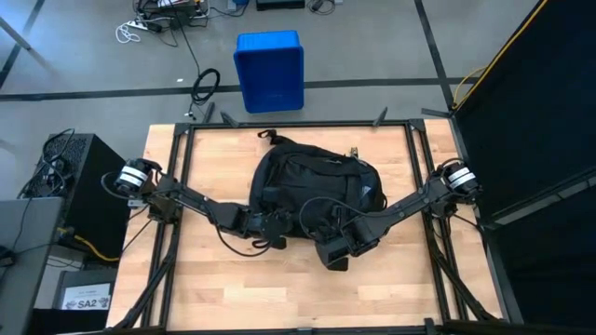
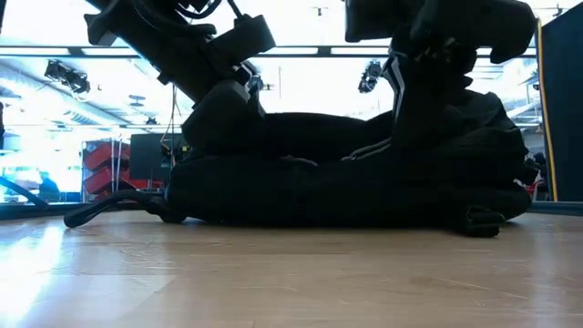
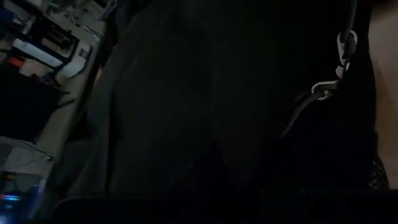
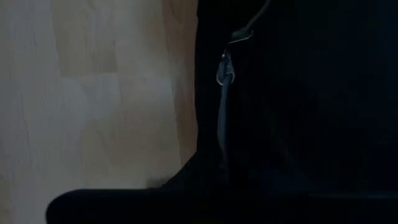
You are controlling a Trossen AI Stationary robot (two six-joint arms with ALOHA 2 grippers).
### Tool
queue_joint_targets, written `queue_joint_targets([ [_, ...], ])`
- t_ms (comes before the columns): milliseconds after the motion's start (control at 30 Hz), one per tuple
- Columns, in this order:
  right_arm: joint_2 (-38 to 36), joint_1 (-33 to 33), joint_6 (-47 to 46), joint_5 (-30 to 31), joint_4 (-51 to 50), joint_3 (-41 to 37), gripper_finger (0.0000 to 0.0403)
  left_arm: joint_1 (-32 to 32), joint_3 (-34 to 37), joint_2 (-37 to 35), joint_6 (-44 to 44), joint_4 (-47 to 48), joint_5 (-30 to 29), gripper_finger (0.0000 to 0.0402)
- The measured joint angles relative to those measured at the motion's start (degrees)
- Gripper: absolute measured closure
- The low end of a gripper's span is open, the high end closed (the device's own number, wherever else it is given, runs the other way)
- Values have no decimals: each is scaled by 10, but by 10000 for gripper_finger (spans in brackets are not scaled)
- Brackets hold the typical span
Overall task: Unpack backpack
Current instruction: Open the black backpack
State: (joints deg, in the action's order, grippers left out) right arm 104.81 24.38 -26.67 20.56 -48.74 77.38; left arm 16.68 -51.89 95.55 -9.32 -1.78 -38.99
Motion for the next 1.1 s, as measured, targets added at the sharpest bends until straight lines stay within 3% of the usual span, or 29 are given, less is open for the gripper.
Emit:
queue_joint_targets([
  [267,0,3,-8,-9,-3,0,401,34,0,-66,4,84,-60,310],
  [467,0,3,-9,-9,3,0,402,75,0,-94,-15,43,-61,243],
  [533,0,3,-9,-9,3,0,402,93,0,-94,-21,16,-37,222],
  [700,0,3,-9,-9,4,0,403,130,-1,-56,-45,-89,68,187],
  [1100,-3,10,-3,-26,23,18,403,92,0,77,-54,-173,27,177],
])
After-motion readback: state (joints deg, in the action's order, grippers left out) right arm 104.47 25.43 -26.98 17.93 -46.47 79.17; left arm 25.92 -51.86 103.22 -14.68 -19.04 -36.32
